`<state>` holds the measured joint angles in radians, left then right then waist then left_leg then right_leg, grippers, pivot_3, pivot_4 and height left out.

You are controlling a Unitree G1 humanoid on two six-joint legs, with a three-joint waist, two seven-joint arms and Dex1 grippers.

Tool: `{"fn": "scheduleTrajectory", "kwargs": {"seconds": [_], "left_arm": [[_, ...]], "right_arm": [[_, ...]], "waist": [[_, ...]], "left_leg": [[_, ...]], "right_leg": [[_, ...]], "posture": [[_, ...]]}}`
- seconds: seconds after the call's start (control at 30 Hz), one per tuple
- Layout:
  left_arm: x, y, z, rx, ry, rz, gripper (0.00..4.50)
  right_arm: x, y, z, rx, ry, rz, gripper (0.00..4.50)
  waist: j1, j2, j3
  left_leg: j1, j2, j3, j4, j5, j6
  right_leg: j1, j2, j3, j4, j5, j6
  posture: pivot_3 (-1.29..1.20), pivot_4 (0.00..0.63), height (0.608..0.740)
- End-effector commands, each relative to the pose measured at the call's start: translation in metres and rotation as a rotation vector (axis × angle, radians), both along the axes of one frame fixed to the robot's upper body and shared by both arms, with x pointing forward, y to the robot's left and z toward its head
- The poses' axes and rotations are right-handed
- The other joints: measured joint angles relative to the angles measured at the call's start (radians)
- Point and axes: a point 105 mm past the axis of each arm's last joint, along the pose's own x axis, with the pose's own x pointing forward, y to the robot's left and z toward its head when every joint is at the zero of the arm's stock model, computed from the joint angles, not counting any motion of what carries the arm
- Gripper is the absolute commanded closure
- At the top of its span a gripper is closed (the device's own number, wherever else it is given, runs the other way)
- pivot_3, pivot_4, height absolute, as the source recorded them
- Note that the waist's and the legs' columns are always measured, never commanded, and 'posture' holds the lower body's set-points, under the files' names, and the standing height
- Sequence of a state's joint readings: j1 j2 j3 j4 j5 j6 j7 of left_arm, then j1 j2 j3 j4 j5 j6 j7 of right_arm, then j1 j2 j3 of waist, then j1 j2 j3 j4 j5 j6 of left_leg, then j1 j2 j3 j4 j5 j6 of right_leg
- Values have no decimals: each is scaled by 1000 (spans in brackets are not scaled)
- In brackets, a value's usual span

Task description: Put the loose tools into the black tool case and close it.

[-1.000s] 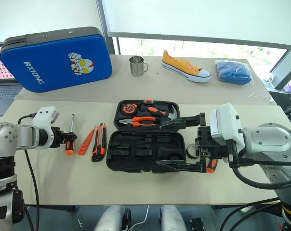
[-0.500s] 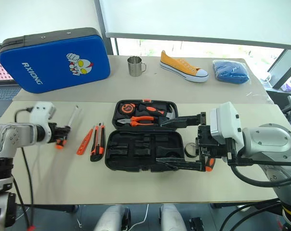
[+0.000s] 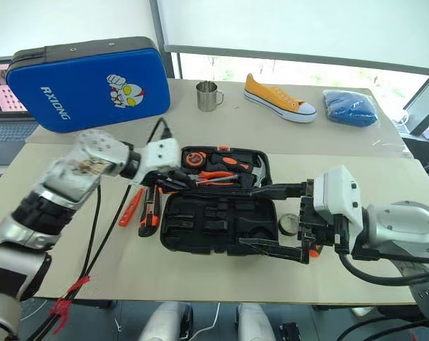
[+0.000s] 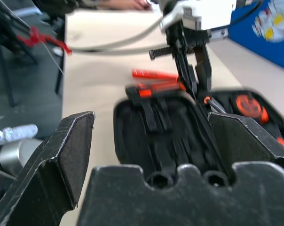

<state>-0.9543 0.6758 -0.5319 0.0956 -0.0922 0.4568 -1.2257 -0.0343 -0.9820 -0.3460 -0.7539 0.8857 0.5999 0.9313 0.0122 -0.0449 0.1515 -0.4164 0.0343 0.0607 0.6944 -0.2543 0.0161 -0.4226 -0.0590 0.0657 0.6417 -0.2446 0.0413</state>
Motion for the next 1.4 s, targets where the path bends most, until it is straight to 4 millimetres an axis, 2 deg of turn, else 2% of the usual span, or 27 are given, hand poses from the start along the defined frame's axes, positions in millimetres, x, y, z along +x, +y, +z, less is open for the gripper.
{"fn": "scheduleTrajectory", "kwargs": {"seconds": [0.03, 0.43, 0.83, 0.9, 1.07, 1.2, 1.27, 1.37, 1.4], "left_arm": [[3, -9, -5, 79, -16, -29, 4105], [5, -13, -26, 140, 7, -69, 4105], [10, -18, -24, 98, 18, -49, 4105], [10, -18, -19, 85, 11, -51, 3121], [-4, -20, 2, 41, -15, -131, 1419], [-10, -19, 14, 31, -26, -146, 1419], [-8, -18, 13, 49, -50, -149, 1419], [-3, -16, 5, 79, -68, -140, 2107], [-2, -15, 1, 91, -78, -140, 2492]], "right_arm": [[-4, -4, 13, 4, -65, -41, 0], [-7, -8, 14, 13, -67, -111, 0], [-6, -9, 16, 14, -66, -119, 0], [-6, -9, 15, 14, -63, -118, 0], [-5, -9, 13, 14, -56, -118, 0], [-5, -9, 12, 14, -50, -117, 0], [-4, -9, 11, 15, -47, -116, 0], [-4, -9, 10, 16, -45, -115, 0], [-4, -8, 10, 15, -45, -115, 0]], "waist": [[-1, 0, 0], [-1, 0, 0], [-1, 0, 0], [-1, 0, 0], [-1, 0, 0], [-1, 0, 0], [-1, 0, 0], [-1, 0, 0], [-1, 0, 0]], "left_leg": [[0, 0, 0, 0, 0, 0], [0, 0, -4, 1, 0, 1], [0, 0, -7, 1, 0, 1], [0, 0, -7, 1, 0, 1], [0, 0, -7, 1, 0, 1], [0, 0, -7, 1, 0, 1], [0, 0, -7, 2, 0, 1], [0, 0, -7, 2, 0, 1], [0, 0, -7, 2, -1, 1]], "right_leg": [[0, 0, 0, 0, 0, 0], [0, 0, 1, 1, 0, 1], [0, 0, 1, 1, 0, 1], [0, 0, 1, 1, 0, 1], [0, 0, 1, 1, 0, 1], [0, 0, 1, 2, 0, 1], [0, 0, 1, 2, 0, 1], [0, 0, 1, 2, 0, 1], [0, 0, 1, 2, 0, 1]], "posture": [[0, 150, 739], [0, 150, 739], [0, 150, 739], [0, 150, 739], [0, 150, 739], [0, 150, 739], [0, 150, 739], [0, 150, 739], [0, 150, 739]]}}
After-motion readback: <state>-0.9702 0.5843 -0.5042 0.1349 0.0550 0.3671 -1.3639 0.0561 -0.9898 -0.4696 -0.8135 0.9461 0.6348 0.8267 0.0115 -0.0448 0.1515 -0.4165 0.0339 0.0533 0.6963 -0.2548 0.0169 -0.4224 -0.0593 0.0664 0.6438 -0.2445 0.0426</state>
